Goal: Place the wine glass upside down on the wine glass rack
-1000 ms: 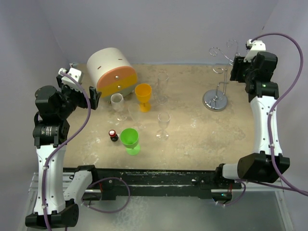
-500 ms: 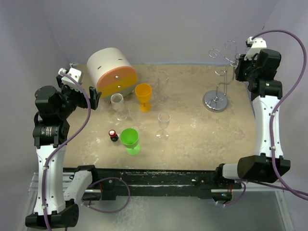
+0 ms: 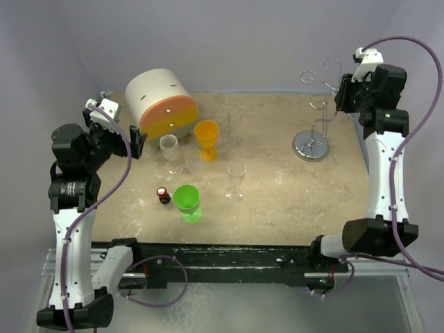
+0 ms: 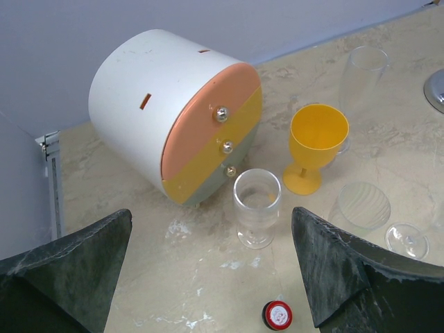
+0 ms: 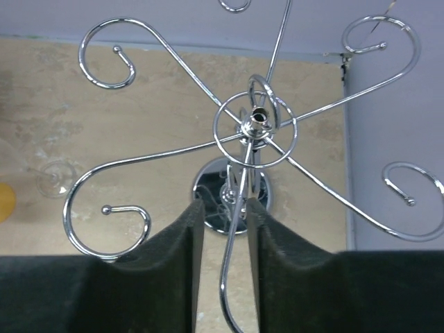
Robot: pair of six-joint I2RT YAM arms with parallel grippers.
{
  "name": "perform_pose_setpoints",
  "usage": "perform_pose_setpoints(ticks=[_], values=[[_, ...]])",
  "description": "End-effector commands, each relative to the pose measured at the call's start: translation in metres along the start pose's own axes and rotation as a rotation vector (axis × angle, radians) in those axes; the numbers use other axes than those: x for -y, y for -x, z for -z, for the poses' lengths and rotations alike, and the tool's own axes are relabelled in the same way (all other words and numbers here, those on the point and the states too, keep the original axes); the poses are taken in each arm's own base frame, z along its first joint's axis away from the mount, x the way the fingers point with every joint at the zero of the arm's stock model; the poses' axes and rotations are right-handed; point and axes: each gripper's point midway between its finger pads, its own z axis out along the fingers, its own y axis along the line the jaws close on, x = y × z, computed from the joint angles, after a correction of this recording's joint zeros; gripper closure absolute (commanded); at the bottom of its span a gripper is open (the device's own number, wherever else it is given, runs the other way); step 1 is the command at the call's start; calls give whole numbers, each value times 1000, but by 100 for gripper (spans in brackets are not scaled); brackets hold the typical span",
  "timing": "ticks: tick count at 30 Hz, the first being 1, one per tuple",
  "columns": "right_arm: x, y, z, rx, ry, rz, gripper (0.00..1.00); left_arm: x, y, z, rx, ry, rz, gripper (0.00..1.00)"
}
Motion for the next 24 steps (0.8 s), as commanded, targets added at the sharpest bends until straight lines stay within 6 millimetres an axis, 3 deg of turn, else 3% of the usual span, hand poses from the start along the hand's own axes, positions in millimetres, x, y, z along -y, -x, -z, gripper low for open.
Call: perform_pose_setpoints(ticks=[1, 5, 9, 14, 19, 24], values=[[14, 44, 13, 149, -76, 46, 59, 1, 15, 0, 59, -13, -13, 1], [19, 55, 11, 188, -98, 52, 47, 1, 15, 0, 58, -15, -13, 1], [23, 57, -2, 179, -102, 50, 44, 1, 14, 0, 57, -16, -12, 1], [28, 64, -20, 185, -111, 54, 46, 1, 13, -1, 55, -16, -11, 1], [32, 57, -39, 147, -109, 60, 47, 1, 12, -2, 52, -18, -12, 1], [24, 50, -48, 134, -60, 80, 62, 1, 10, -3, 48, -21, -11, 1]])
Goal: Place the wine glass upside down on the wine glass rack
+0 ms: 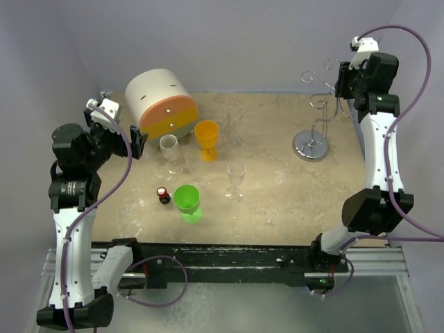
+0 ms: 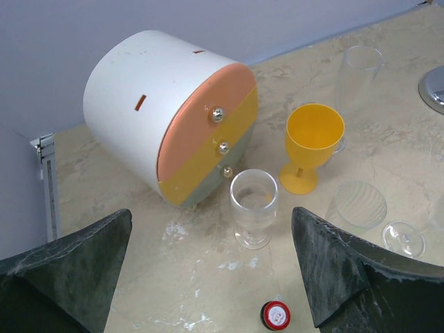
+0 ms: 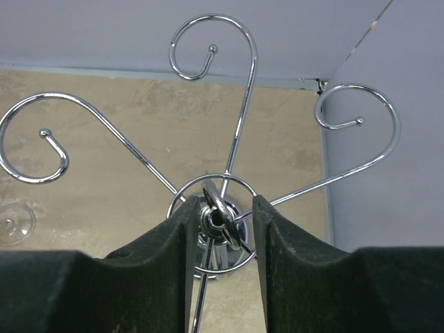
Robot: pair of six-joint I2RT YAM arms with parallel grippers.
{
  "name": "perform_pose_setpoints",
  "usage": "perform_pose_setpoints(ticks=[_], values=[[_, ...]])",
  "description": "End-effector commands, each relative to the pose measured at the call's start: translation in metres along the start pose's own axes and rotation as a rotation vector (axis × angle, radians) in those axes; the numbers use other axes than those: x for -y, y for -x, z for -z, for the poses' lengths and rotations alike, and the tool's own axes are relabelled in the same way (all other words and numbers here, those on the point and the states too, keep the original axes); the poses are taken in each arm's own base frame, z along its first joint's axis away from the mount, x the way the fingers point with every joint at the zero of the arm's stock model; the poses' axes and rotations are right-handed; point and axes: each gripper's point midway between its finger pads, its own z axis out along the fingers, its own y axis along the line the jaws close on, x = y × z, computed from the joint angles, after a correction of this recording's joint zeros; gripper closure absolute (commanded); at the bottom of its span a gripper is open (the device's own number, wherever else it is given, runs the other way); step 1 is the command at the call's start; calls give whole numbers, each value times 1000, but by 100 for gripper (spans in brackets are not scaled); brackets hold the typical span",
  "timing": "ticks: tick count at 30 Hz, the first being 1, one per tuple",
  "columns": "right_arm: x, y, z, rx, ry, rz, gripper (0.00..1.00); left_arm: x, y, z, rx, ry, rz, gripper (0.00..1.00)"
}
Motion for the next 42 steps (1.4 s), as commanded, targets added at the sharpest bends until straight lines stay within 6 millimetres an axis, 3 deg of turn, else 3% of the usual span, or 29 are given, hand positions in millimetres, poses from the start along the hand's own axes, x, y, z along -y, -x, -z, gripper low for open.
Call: perform_pose_setpoints(ticks=[1, 6, 15, 20, 35, 42], values=[[-2, 32, 11, 106, 24, 39, 65, -1, 10, -2, 47, -5, -12, 1], [-3, 37, 14, 126, 37, 66, 74, 0, 9, -3, 45, -15, -10, 1], [-4, 48, 24, 149, 42, 76, 100, 1, 10, -3, 47, -21, -8, 1], [-15, 57, 35, 186, 93, 61, 100, 2, 9, -3, 46, -24, -9, 1], [-82, 64, 61, 195, 272, 48, 100, 3, 6, -4, 45, -33, -9, 1], [-93, 68, 72, 195, 306, 10, 100, 3, 6, -5, 46, -35, -10, 1]])
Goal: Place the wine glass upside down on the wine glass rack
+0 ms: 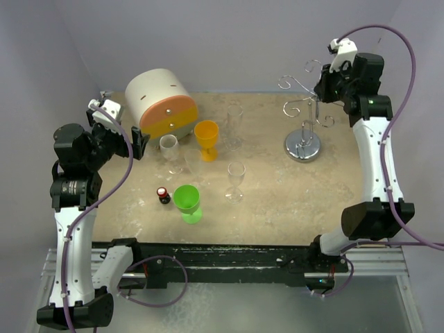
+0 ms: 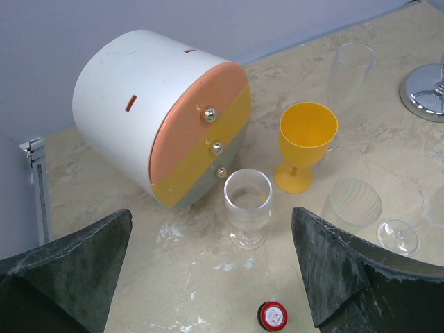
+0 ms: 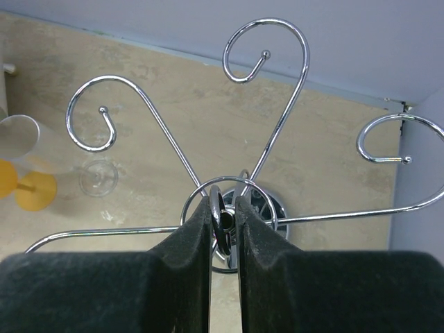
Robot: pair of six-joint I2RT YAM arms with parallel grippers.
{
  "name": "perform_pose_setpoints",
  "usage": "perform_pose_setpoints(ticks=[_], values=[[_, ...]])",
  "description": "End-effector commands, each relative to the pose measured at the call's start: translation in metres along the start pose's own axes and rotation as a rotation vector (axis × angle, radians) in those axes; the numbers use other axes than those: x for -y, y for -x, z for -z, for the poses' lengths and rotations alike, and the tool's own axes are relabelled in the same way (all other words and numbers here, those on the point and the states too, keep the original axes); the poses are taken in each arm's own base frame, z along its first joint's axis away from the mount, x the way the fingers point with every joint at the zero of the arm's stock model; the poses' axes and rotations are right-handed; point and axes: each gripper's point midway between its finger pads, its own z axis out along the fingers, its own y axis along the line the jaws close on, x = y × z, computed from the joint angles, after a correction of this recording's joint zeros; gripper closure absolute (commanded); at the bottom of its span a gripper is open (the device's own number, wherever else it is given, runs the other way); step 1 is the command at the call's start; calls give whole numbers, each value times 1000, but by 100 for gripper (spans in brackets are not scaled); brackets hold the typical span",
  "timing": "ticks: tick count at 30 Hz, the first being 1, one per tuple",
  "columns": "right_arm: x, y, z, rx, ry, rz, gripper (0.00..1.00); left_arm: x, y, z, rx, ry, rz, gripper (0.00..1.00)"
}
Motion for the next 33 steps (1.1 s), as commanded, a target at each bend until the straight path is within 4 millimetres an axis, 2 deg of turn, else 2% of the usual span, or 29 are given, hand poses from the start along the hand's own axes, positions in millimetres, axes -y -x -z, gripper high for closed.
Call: perform_pose_setpoints(ticks=[1, 5, 11, 16, 29, 33], values=[[-15, 60, 38, 184, 36, -19, 100, 0, 9, -1, 45, -9, -12, 1], [-14, 61, 38, 184, 27, -35, 100, 0, 10, -1, 46, -12, -12, 1], [-32, 63, 40, 177, 122, -81, 100, 0, 9, -1, 44, -13, -11, 1], [-37, 63, 44, 177, 147, -95, 100, 0, 8, -2, 41, -13, -11, 1], [-57, 39, 41, 129, 227, -136, 100, 0, 0, -11, 21, -36, -10, 1], [-61, 43, 47, 143, 243, -149, 100, 1, -9, -17, -1, -61, -18, 1]])
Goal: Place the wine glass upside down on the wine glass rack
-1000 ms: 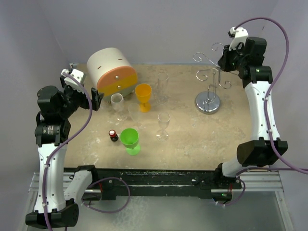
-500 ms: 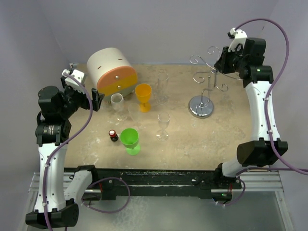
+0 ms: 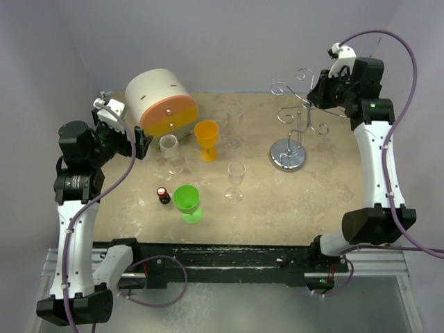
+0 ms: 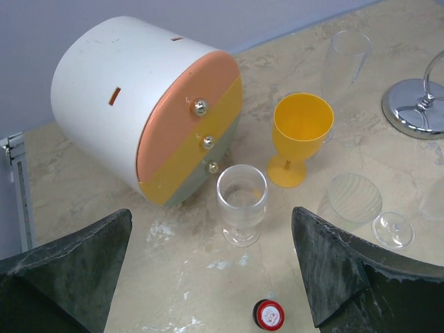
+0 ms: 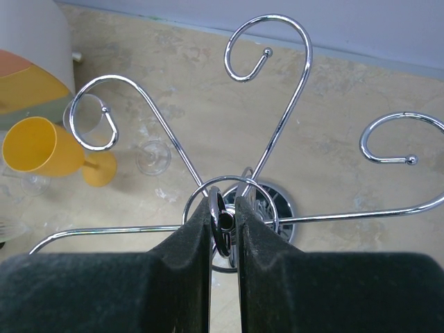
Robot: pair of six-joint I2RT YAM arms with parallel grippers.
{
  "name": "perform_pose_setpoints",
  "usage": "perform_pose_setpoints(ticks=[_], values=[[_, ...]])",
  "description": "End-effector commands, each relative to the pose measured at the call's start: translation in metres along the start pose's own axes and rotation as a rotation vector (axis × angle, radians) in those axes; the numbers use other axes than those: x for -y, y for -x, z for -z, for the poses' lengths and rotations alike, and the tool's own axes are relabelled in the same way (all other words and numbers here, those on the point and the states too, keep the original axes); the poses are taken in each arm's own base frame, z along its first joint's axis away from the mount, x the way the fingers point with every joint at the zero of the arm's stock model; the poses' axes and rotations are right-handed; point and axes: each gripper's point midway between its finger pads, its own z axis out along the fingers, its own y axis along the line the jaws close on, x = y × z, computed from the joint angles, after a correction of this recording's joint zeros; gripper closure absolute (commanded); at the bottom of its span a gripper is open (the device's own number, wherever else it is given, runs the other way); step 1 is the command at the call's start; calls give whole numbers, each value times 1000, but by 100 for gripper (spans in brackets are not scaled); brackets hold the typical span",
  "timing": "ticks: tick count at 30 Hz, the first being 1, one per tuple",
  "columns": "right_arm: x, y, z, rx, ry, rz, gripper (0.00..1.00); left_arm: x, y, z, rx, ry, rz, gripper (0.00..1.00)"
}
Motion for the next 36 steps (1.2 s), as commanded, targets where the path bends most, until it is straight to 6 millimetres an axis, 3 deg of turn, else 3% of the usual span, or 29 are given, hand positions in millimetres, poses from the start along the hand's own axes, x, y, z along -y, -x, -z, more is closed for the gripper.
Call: perform_pose_setpoints(ticks=[1, 7, 15, 22, 28, 31, 36], values=[[-41, 49, 32, 183, 125, -3, 100, 0, -1, -9, 13, -36, -29, 1], [-44, 54, 38, 202, 131, -10, 100, 0, -17, -18, -35, -62, -24, 1], [-46, 41, 31, 185, 115, 4, 99, -1, -23, -20, -46, -63, -27, 1], [-49, 43, 38, 192, 114, 34, 64, -12, -31, -30, -91, -35, -29, 1], [-52, 45, 44, 191, 125, 69, 47, -23, -43, -43, -147, -22, -34, 1], [-52, 46, 49, 195, 117, 88, 22, -24, -46, -52, -159, -39, -30, 0], [-48, 50, 64, 211, 70, 135, 17, -21, -54, -73, -218, -58, -56, 14]])
